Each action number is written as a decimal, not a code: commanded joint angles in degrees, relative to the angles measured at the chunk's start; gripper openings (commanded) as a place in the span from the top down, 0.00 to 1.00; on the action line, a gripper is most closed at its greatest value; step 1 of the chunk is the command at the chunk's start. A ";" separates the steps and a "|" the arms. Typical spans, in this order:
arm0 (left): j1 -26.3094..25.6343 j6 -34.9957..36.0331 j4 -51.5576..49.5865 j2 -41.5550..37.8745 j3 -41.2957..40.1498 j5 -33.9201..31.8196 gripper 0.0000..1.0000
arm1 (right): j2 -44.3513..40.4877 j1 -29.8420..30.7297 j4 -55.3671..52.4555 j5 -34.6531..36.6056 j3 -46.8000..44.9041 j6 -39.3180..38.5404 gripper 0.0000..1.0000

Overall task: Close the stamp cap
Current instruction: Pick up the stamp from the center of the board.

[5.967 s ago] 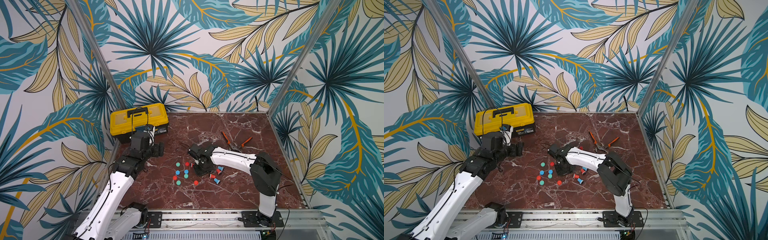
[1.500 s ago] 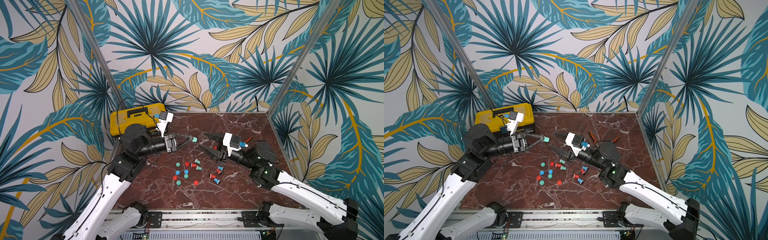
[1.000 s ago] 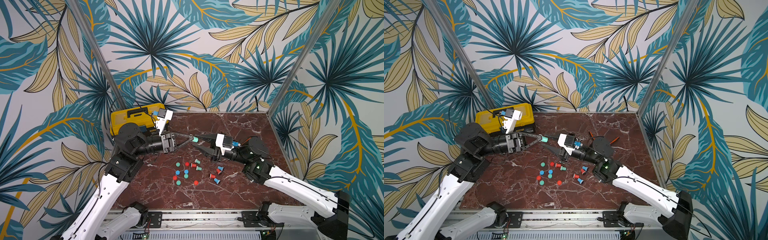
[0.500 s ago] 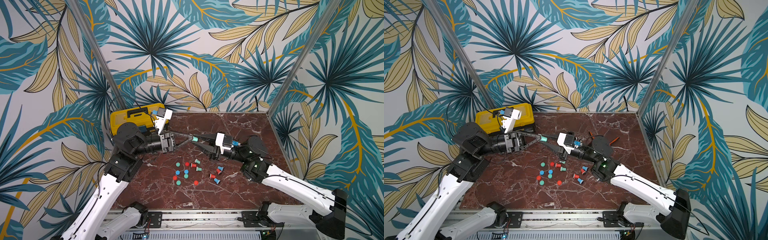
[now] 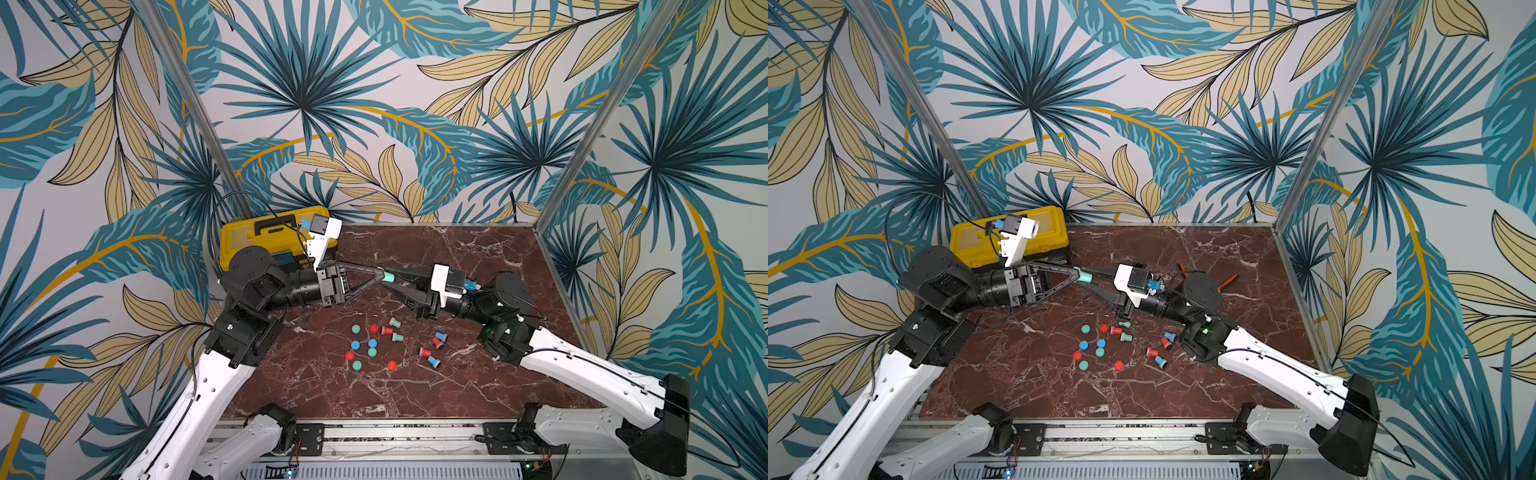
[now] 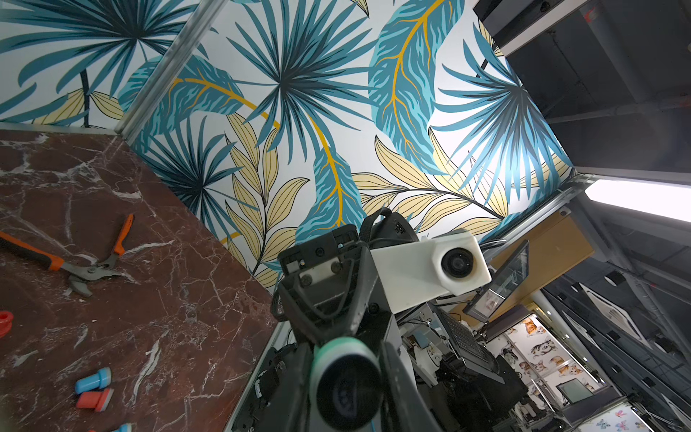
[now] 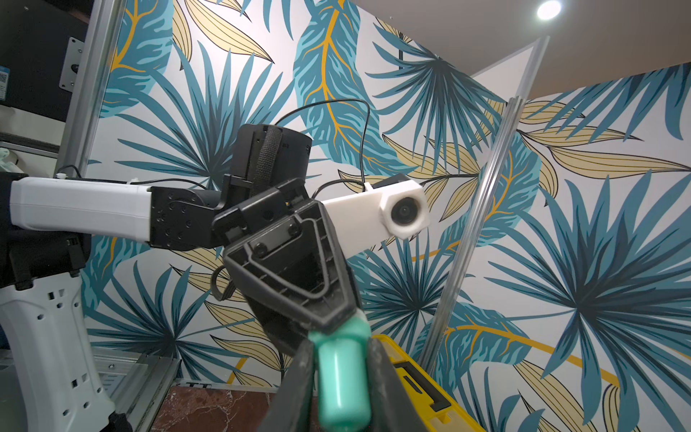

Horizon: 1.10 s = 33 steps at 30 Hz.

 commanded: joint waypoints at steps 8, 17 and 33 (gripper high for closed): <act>0.03 1.50 1.10 -1.76 -0.40 -2.53 0.52 | -0.25 0.20 1.30 1.55 0.93 2.30 0.98; 6.59 9.63 -0.59 -1.57 -4.52 -5.61 0.37 | -3.14 0.25 -10.68 9.59 -0.27 5.33 1.00; 15.36 50.06 -32.09 0.82 -1.85 -43.28 0.28 | 3.64 2.20 -50.57 27.58 5.66 34.90 1.00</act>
